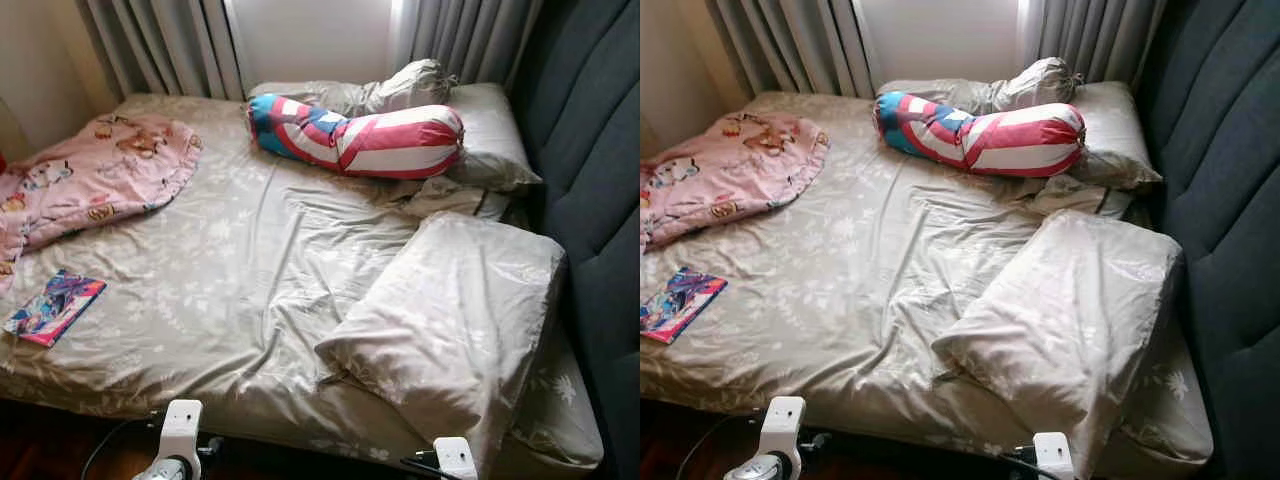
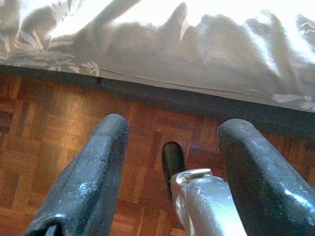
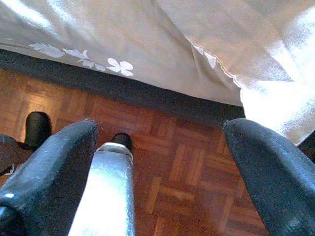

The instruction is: Clean up the room

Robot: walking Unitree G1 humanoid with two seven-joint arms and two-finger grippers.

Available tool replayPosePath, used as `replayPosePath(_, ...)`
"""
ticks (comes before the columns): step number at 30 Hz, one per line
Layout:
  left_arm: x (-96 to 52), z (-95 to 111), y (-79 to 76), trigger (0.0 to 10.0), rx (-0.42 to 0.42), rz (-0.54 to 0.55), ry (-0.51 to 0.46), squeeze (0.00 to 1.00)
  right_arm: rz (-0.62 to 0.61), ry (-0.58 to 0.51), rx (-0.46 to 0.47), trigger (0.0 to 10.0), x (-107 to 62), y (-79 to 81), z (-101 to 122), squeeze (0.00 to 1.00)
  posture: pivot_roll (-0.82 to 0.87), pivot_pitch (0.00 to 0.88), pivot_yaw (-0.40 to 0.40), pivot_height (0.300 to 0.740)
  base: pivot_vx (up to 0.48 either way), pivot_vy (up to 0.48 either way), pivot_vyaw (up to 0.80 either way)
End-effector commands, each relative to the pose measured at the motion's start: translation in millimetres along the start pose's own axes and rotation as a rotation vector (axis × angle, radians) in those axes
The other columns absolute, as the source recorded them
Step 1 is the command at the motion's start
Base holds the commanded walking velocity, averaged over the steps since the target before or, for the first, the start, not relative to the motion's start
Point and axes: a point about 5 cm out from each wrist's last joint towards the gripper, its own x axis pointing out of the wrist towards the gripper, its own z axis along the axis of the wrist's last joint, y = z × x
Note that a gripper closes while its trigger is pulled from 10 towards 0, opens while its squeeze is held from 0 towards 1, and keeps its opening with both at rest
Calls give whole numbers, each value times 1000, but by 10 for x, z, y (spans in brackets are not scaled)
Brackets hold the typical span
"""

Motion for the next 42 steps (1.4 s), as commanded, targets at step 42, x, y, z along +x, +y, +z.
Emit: replayPosePath(42, -34, 47, 15, 10000, -35, 27, -138, 0, -10, -95, 50, 10000, -10, 3, 58, 0, -80, 44, -42, 740, 0, -78, -145)
